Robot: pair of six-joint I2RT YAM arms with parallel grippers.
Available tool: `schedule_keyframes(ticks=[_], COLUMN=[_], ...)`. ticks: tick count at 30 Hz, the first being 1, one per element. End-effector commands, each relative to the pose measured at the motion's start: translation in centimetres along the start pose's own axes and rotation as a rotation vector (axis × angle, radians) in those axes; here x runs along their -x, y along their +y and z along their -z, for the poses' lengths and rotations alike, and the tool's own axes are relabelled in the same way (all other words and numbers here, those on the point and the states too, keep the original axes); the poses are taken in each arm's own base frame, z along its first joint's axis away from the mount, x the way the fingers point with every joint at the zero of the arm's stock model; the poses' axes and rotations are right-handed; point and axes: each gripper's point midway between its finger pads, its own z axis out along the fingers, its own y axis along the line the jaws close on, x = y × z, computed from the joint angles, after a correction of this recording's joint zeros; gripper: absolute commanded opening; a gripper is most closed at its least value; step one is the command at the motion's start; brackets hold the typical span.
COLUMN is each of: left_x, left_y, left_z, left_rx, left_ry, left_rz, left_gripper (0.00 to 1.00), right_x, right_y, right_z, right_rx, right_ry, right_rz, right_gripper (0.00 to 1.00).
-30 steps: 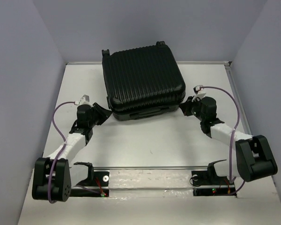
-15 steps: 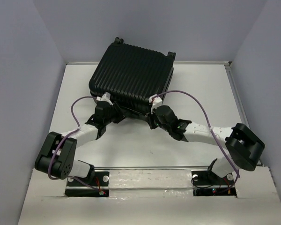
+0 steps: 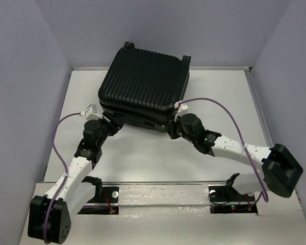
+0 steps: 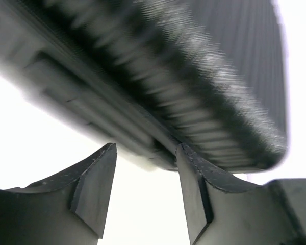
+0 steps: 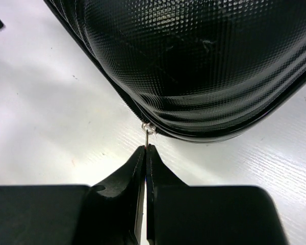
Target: Pack the luggage
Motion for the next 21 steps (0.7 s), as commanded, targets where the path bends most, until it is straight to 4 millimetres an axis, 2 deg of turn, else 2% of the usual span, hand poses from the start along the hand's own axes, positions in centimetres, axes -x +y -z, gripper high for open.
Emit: schedule_keyframes(ticks=[1, 2, 4, 5, 6, 8, 10, 16, 17, 21], left_x=[-2.3, -2.6, -2.1, -2.3, -1.7, -1.6, -1.1, -1.6, -2.1, -2.1], left_y=[4.4, 5.1, 4.6, 4.8, 3.7, 3.3, 2.8, 3.6, 4.4, 4.8], left_z=[-0.4, -0.7, -1.4, -1.9, -2.3, -2.8, -3.2, -5.0, -5.5, -6.8], left_rx=[0.09, 0.1, 0.069, 0.072, 0.024, 0.005, -0.023, -0.024, -0.002, -0.004], left_ry=[0.072, 0.088, 0.076, 0.089, 0.072, 0.068, 0.048, 0.05, 0.064, 0.041], left_rz=[0.053, 0.072, 0.08, 0.091, 0.089, 0.113, 0.117, 0.159, 0.171, 0.209], left_gripper=[0.6, 0.59, 0.61, 0.66, 0.69, 0.77, 0.8, 0.78, 0.75, 0.6], right_x=[0.5, 0.8, 0.9, 1.0, 0.8, 0.8, 0.5, 0.0, -0.1, -0.2], right_y=[0.5, 0.5, 0.5, 0.6, 0.6, 0.7, 0.6, 0.6, 0.6, 0.9], right_z=[0.2, 0.4, 0.6, 0.7, 0.8, 0.8, 0.8, 0.8, 0.7, 0.6], right_rx=[0.026, 0.026, 0.03, 0.035, 0.037, 0.043, 0.043, 0.046, 0.049, 0.066], right_ry=[-0.03, -0.038, -0.041, -0.044, -0.042, -0.04, -0.033, -0.023, -0.021, -0.022], right_rz=[-0.033, -0.034, -0.03, -0.03, -0.029, -0.027, -0.028, -0.032, -0.034, -0.036], right_gripper=[0.07, 0.07, 0.07, 0.07, 0.07, 0.07, 0.07, 0.07, 0.07, 0.07])
